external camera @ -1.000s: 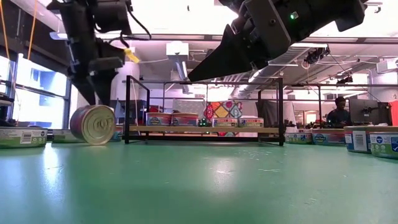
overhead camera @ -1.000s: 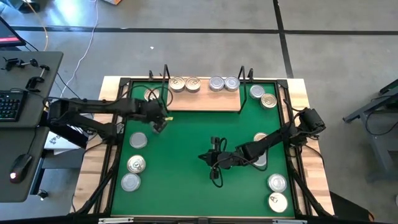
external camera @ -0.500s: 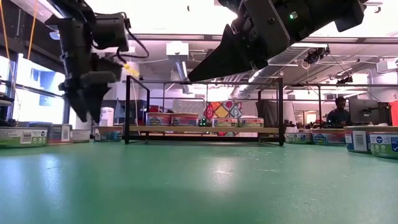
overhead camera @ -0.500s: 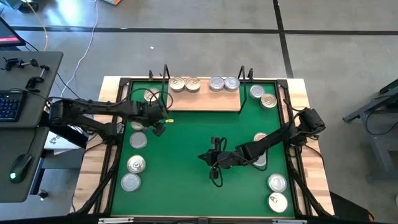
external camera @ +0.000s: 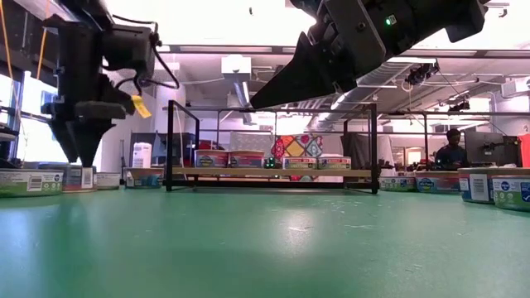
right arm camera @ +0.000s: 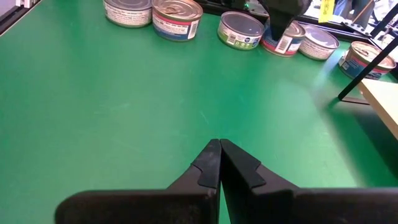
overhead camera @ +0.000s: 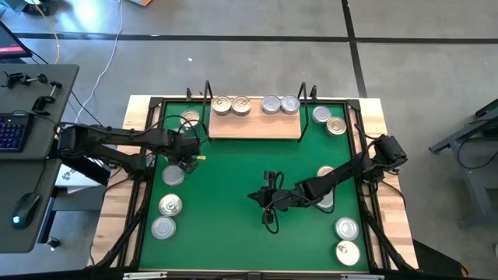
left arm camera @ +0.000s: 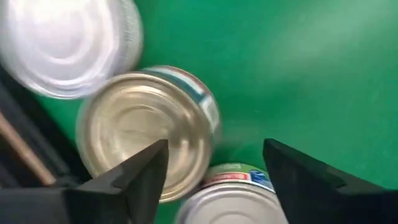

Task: Stack canned seafood by type on shelf
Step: Put the blue pink tuna can on the shelf

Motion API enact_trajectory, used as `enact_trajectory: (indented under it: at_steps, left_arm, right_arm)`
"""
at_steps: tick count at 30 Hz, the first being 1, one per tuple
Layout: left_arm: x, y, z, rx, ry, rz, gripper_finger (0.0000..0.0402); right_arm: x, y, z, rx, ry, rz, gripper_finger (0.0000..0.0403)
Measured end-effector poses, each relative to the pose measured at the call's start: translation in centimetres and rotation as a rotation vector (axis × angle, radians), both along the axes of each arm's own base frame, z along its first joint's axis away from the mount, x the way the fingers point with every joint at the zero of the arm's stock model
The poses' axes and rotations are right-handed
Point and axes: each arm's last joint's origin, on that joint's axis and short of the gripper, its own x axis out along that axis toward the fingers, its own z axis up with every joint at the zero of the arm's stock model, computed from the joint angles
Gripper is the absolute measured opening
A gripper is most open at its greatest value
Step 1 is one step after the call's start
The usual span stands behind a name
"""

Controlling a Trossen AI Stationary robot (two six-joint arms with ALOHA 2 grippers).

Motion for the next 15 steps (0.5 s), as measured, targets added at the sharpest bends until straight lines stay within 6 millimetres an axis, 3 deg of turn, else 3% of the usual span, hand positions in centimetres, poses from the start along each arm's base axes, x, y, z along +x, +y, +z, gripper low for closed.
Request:
enact_trajectory:
  at_steps: [4,9,15]
  left_arm:
    - [0.4,0.0,-0.9,-0.024,-0.086,-0.025,0.0207]
    - [2.4,-1.2,-0.3,-0.103,-0.293,-0.092,0.0181]
    - [6.3,-4.1,1.5,-0.251,-0.717,-0.359,0.0164]
  right_arm:
    - [0.0,0.0,0.0,0.0,-0.001,0.0,0.0]
    - [0.0,0.0,0.0,0.002,-0.005,0.0,0.0]
    - [0.0,0.0,0.1,0.002,-0.007,-0.001,0.0]
